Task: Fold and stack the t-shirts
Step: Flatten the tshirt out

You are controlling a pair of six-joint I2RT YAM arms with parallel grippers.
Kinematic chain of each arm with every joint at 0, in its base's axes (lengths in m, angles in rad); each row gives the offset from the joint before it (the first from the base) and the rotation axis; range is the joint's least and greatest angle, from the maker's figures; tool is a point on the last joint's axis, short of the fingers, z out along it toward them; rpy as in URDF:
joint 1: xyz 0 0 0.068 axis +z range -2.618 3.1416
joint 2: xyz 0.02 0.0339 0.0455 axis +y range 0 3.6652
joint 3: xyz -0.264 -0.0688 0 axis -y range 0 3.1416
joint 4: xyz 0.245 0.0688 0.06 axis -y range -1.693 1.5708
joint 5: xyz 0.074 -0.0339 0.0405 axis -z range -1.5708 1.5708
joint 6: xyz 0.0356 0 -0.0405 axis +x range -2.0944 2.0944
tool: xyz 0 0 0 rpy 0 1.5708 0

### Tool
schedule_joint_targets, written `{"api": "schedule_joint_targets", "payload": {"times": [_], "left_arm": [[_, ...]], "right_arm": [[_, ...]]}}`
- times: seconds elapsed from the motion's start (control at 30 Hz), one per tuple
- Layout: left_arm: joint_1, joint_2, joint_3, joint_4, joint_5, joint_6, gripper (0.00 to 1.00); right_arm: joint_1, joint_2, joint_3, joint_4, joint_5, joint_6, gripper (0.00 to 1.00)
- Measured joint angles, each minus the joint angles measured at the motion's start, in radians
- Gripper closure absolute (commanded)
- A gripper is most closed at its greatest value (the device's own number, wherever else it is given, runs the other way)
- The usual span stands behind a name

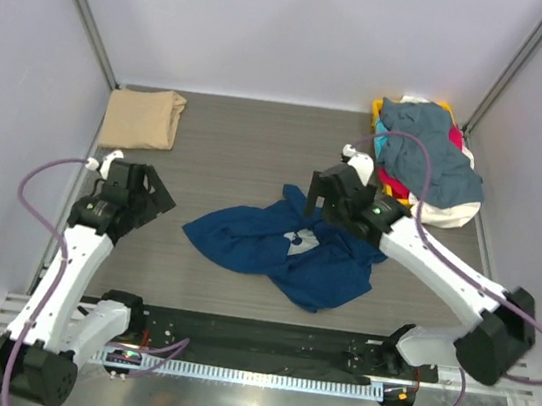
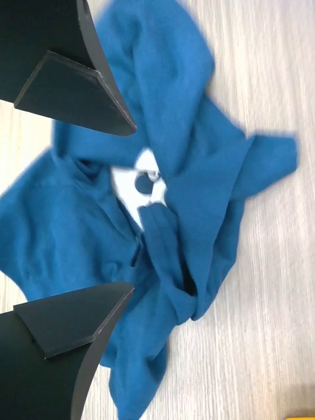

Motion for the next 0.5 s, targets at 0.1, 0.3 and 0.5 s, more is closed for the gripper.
{"api": "schedule_joint_targets", "payload": {"times": [0.1, 0.3, 0.5], "left_arm": [[-0.001, 0.076, -0.077, 0.052, 0.037, -0.043, 0.09], [-0.021, 0.289, -0.158, 0.182, 0.073, -0.106, 0.18], [-0.032, 0.419, -0.209, 0.348, 0.105, -0.135, 0.28]], "right_arm": [[0.005, -0.153, -0.07, 0.014, -0.007, 0.021, 0.0], [0.016, -0.266, -0.277, 0.047, -0.086, 0.081, 0.02], [0.016, -0.359, -0.466, 0.021, -0.174, 0.135, 0.04]]}}
